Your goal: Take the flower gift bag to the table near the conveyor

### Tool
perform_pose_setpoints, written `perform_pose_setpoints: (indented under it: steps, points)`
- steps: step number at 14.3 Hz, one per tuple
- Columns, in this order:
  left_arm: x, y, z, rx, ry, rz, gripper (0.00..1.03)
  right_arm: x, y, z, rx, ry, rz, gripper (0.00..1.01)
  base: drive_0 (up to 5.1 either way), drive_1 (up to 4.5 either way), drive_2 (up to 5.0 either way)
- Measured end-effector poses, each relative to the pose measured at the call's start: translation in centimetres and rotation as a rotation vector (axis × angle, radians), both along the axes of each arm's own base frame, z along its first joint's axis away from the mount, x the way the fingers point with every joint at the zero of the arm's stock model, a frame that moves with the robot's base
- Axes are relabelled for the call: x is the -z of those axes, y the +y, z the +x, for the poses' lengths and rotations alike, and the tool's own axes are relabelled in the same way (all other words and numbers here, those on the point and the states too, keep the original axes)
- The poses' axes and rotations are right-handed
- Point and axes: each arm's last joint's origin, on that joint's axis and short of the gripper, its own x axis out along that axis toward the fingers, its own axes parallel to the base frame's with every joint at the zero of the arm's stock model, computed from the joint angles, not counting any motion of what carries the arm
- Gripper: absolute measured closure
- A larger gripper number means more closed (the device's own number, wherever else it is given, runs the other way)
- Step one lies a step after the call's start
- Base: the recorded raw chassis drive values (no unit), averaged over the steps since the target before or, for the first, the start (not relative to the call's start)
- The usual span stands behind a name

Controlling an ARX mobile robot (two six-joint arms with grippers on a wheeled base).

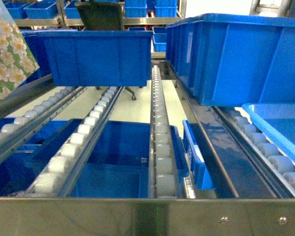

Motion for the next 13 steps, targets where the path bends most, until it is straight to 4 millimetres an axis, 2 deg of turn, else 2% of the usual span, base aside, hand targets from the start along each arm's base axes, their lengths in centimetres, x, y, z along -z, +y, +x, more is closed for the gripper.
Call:
perform_pose_setpoints:
  steps: [13]
  points:
    - [-0.03, 0.01, -0.03, 0.0, -0.002, -0.001, 1.01, -0.01, 0.0, -0.03, 0.0, -0.002, 0.0, 0.98, -4.2, -0.31, 4.4]
